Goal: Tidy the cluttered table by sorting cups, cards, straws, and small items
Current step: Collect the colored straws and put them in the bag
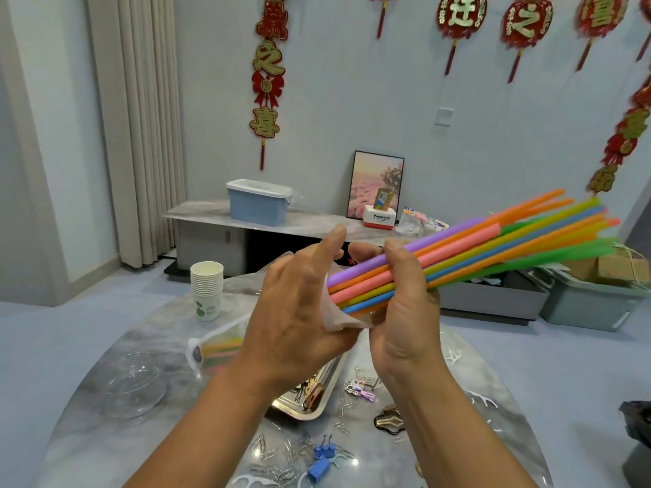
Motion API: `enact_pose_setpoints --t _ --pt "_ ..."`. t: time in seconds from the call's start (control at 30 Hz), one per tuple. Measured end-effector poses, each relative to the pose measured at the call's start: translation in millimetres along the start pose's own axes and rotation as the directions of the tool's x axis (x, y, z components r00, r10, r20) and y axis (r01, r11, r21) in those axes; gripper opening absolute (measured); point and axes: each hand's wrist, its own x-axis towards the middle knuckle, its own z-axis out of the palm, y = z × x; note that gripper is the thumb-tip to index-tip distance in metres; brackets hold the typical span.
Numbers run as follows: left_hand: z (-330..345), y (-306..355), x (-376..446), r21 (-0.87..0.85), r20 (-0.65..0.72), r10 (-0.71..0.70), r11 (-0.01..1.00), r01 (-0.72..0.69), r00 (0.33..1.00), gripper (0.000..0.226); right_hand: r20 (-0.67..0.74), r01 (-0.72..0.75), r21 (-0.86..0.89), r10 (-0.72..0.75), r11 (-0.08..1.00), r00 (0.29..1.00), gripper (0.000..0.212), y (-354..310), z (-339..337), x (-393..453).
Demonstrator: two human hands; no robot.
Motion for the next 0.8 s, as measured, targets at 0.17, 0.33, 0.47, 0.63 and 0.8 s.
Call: enact_pose_setpoints --t 0.17,0.33,0.47,0.63,0.8 --pt "3.7 1.7 -3.0 0.041 0.076 0.057 0.997 -0.06 0.995 0.111 0.033 -0.18 -0.108 0.185 0.978 0.982 0.013 -2.2 -4.3 3.7" --pt "6.6 5.6 -0.2 0.076 0.074 0.017 0.997 -0.023 0.997 0.12 0.035 -0.211 -0.083 0.214 0.974 0.976 0.033 -1.9 -9.4 6.7" --pt "4.1 -0.3 0.0 0.111 0.13 -0.056 0.993 0.042 0.99 0.129 -0.053 -0.229 -0.002 0.229 0.973 0.972 0.029 -4.2 -17.2 14.4" --pt "0.4 -13.4 -12.3 0.144 0.183 -0.181 0.977 0.156 0.966 0.126 -0.159 -0.338 0.17 0.364 0.926 0.918 0.028 -8.8 -35.4 27.1" --pt "5.5 6.9 -19.9 -0.054 -0.188 -0.369 0.929 0.366 0.91 0.032 -0.306 -0.345 0.373 0.465 0.862 0.831 0.013 -3.4 -54.4 35.6"
